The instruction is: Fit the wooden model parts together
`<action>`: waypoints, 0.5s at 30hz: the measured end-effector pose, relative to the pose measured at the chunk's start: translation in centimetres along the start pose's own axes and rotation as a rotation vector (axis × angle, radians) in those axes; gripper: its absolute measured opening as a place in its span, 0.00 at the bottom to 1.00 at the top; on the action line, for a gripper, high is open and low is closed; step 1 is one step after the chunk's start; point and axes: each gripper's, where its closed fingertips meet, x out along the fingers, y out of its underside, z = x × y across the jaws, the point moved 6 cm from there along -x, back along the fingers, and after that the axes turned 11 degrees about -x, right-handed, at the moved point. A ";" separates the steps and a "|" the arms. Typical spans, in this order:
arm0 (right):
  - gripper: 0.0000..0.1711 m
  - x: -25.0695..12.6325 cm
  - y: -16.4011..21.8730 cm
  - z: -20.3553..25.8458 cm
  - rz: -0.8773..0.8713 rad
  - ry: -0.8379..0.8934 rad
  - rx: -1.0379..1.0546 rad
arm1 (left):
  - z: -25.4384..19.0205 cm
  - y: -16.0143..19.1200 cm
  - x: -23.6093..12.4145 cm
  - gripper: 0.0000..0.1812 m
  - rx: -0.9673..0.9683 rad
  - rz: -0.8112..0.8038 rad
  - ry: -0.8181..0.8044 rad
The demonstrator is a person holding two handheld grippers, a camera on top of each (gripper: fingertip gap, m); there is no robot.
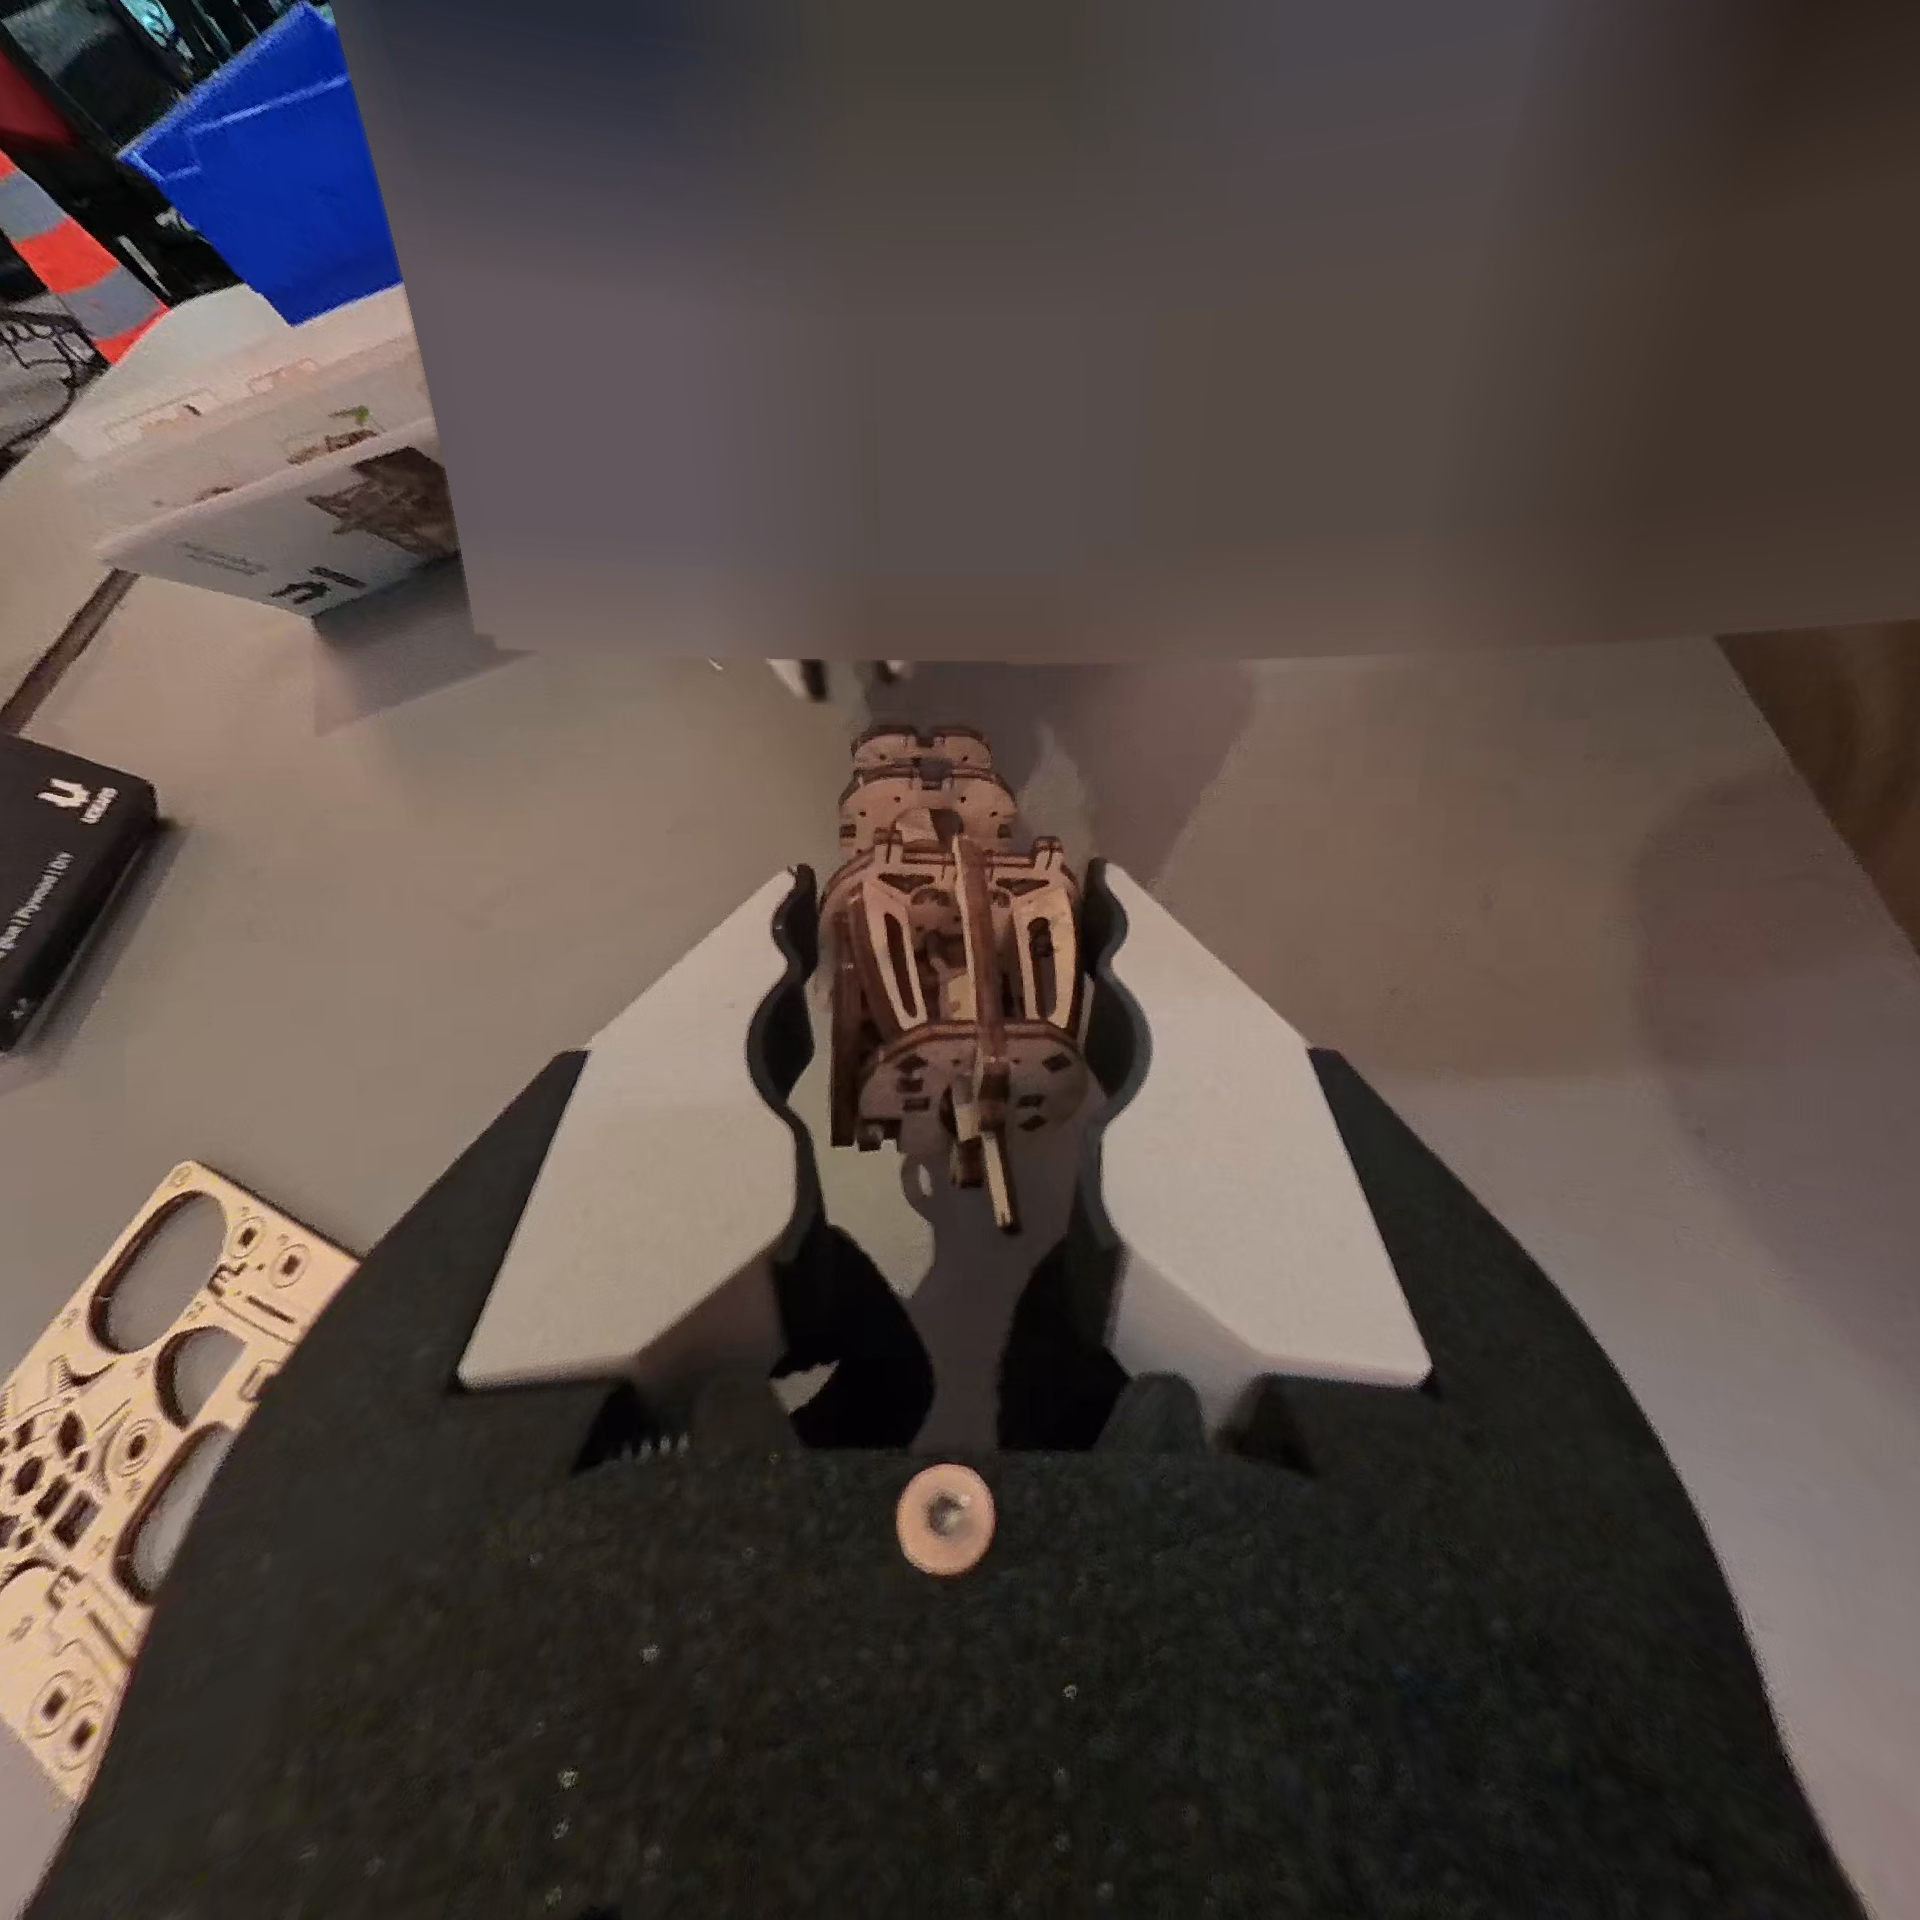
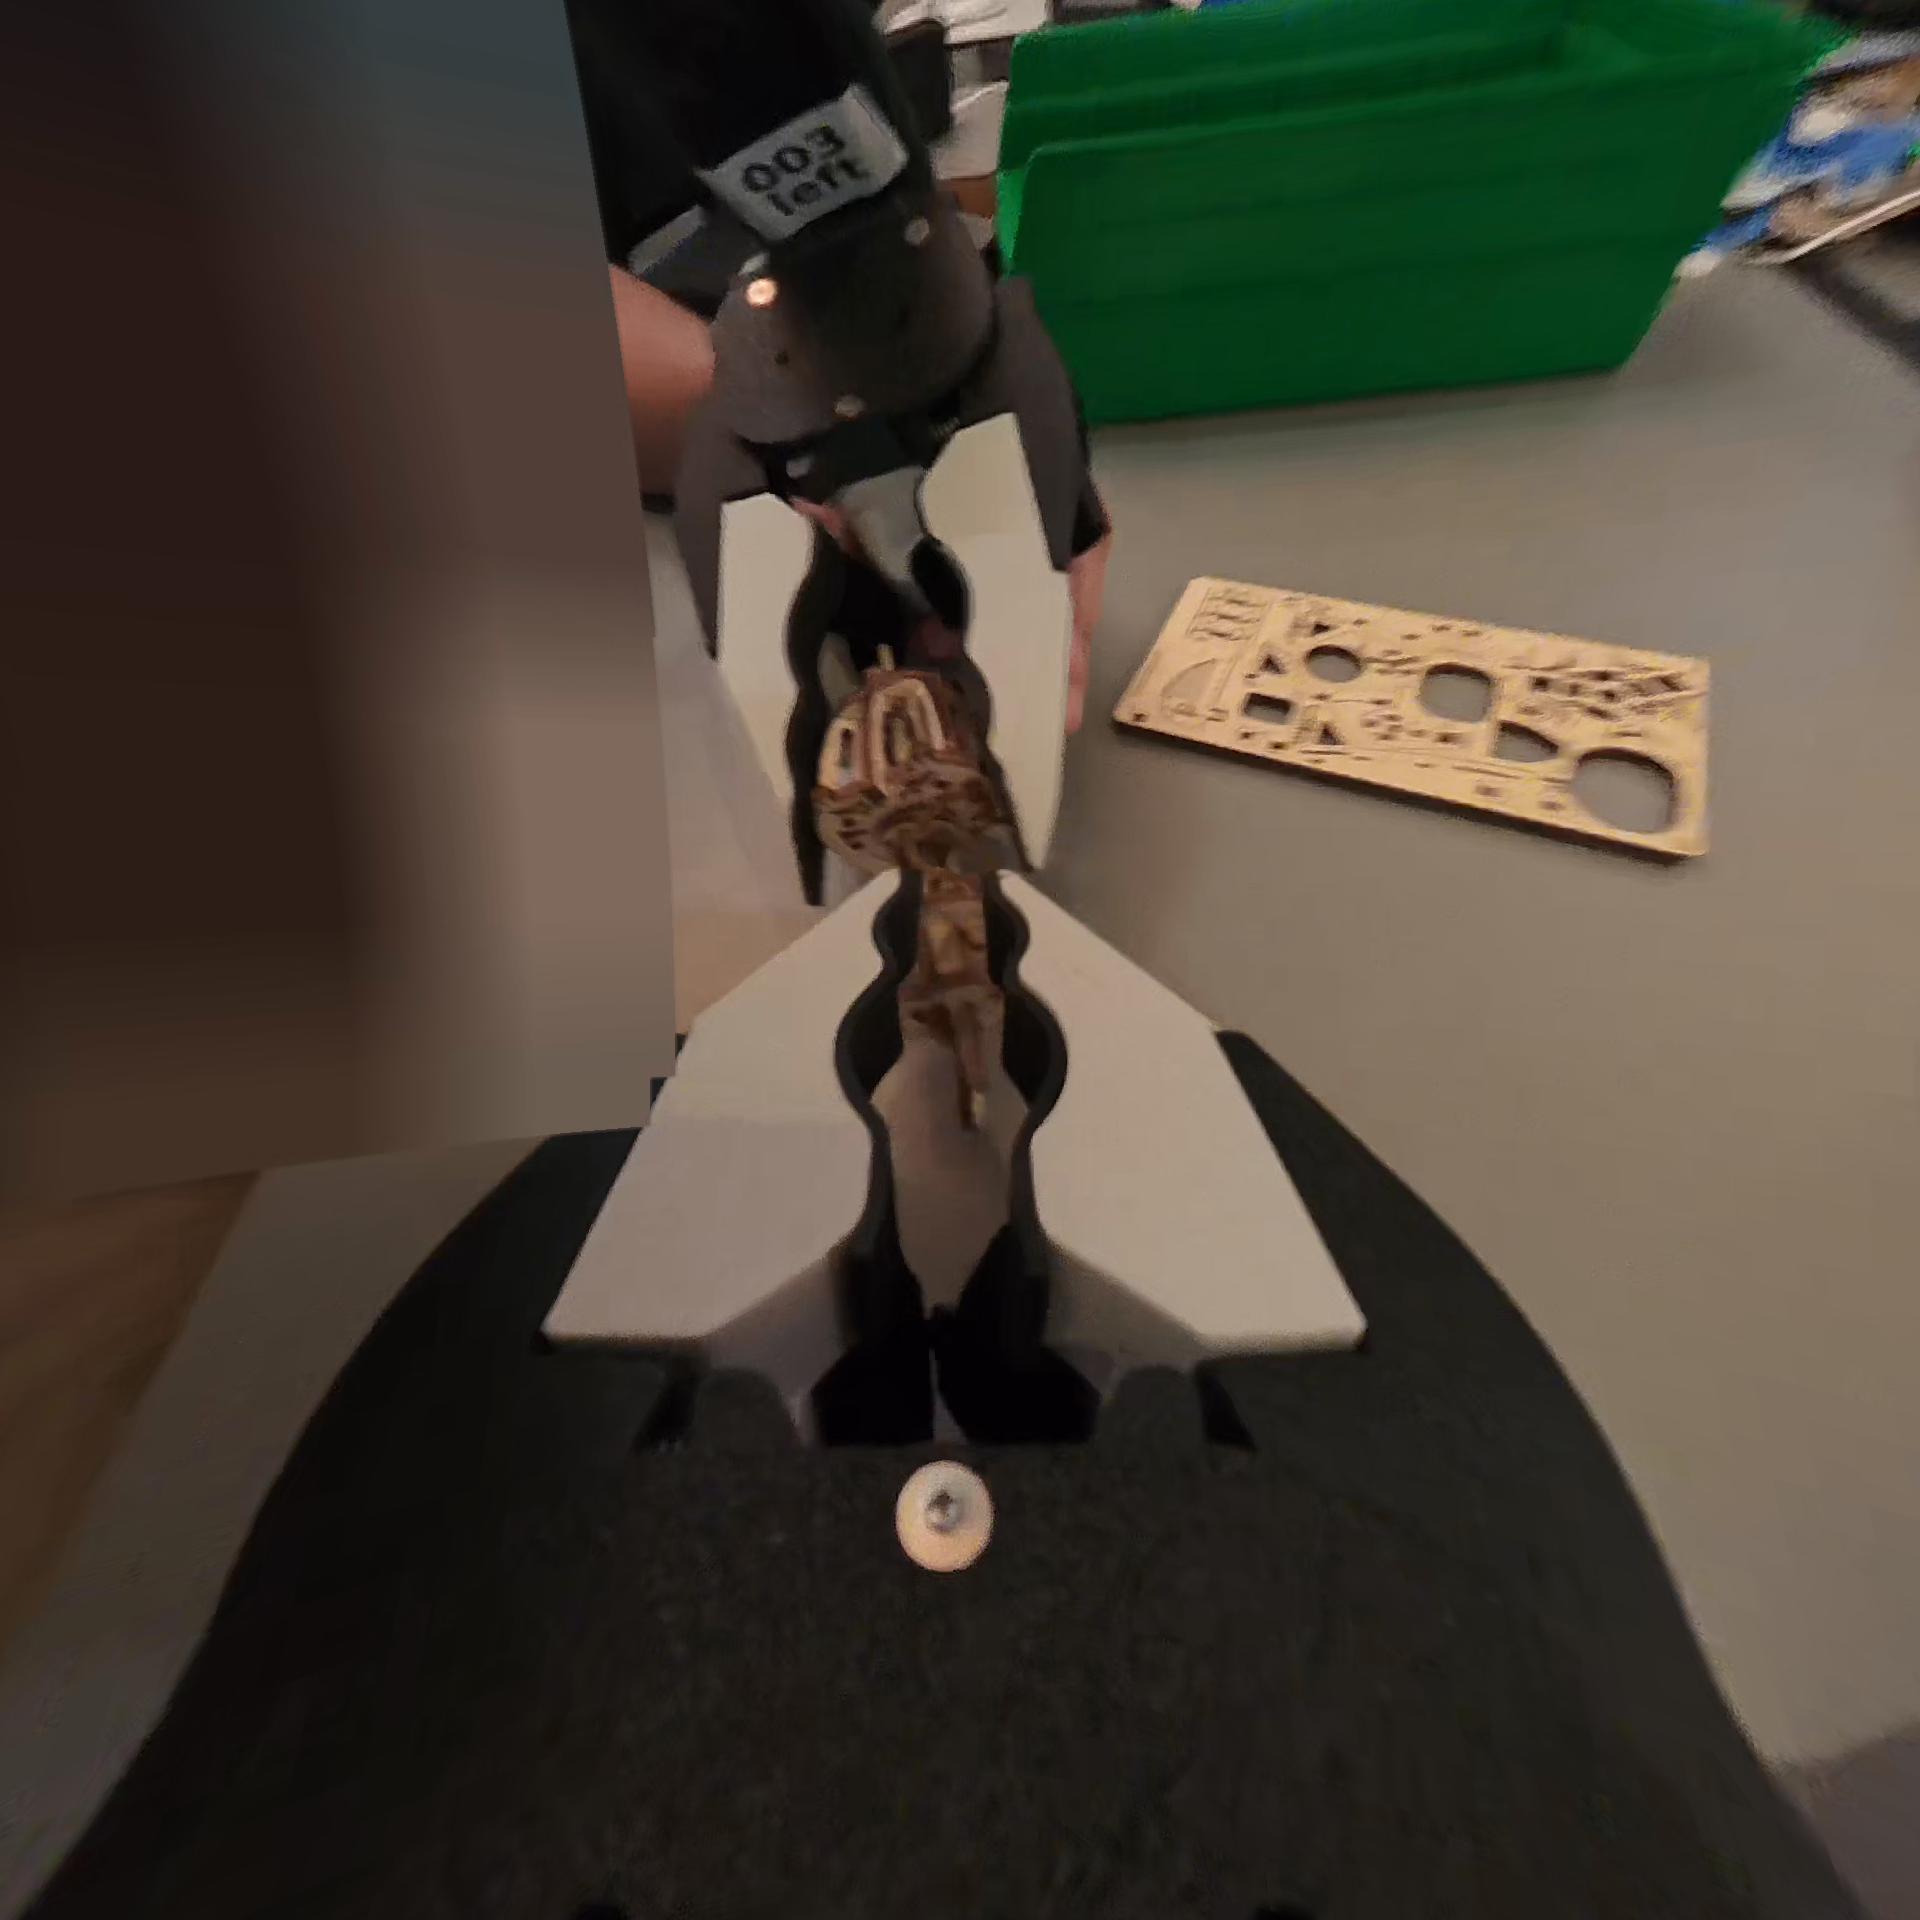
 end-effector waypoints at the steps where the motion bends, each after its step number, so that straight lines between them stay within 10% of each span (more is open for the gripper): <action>1: 0.07 -0.5 0.3 -0.4 0.005 0.038 0.017 | 0.1 0.0 -0.1 0.27 0.004 -0.008 -0.008; 15: 0.08 -0.6 3.4 -0.9 -0.031 -0.287 0.547 | -0.1 -0.7 -0.6 0.27 0.062 -0.073 -0.035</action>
